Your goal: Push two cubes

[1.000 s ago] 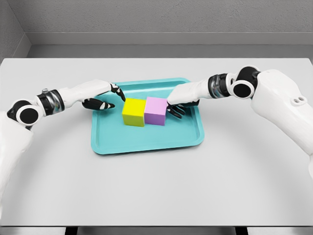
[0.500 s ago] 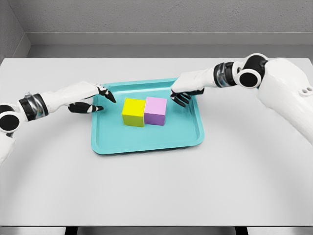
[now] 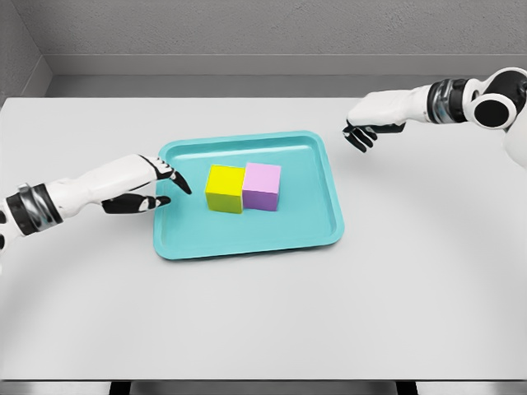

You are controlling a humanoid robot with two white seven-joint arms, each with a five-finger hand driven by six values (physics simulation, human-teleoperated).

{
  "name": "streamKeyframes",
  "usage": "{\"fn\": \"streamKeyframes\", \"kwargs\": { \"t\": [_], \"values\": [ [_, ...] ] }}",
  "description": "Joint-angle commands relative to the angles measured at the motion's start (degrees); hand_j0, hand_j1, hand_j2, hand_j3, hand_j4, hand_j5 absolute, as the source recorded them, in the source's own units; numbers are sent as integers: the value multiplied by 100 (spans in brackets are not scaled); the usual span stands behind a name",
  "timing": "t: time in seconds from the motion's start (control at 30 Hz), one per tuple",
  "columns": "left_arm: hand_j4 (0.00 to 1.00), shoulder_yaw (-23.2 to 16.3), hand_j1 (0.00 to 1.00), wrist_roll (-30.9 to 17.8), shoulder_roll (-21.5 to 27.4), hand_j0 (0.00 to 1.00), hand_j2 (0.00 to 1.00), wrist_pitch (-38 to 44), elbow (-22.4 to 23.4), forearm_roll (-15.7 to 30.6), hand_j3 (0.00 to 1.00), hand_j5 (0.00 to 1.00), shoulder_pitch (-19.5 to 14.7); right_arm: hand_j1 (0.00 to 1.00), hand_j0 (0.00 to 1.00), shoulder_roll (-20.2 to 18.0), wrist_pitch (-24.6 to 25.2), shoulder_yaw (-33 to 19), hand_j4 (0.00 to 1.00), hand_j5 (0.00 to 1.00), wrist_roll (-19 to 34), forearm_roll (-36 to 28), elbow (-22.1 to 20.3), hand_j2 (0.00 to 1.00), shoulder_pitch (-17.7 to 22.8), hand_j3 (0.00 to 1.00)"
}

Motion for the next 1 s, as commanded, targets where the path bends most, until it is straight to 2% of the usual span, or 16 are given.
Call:
{"fn": "streamKeyframes", "kwargs": {
  "t": [0.0, 0.2, 0.33, 0.77, 0.97],
  "values": [
    [58, 1, 58, 2, -15, 58, 58, 15, -55, 52, 58, 58, 0, 12, 12, 2, 14, 20, 12, 12, -1, -27, -2, 12, 0, 12],
    [58, -17, 58, 2, -235, 58, 58, 15, 50, -1, 58, 58, 44, 12, 12, 63, 14, 55, 12, 12, -1, -27, -11, 12, 0, 12],
    [58, -105, 58, 2, -481, 58, 58, 15, 349, -326, 58, 58, 35, 13, 13, 55, 14, 82, 13, 13, -1, -27, -29, 13, 0, 13],
    [59, -219, 59, 2, -675, 59, 59, 15, 297, -308, 59, 59, 62, 15, 15, 309, 14, 284, 15, 15, -1, -45, -73, 15, -26, 15],
    [59, -219, 59, 2, -798, 59, 59, 15, 508, -326, 59, 59, 26, 16, 16, 327, 14, 293, 16, 16, -1, -36, -81, 16, -26, 16]
  ]
}}
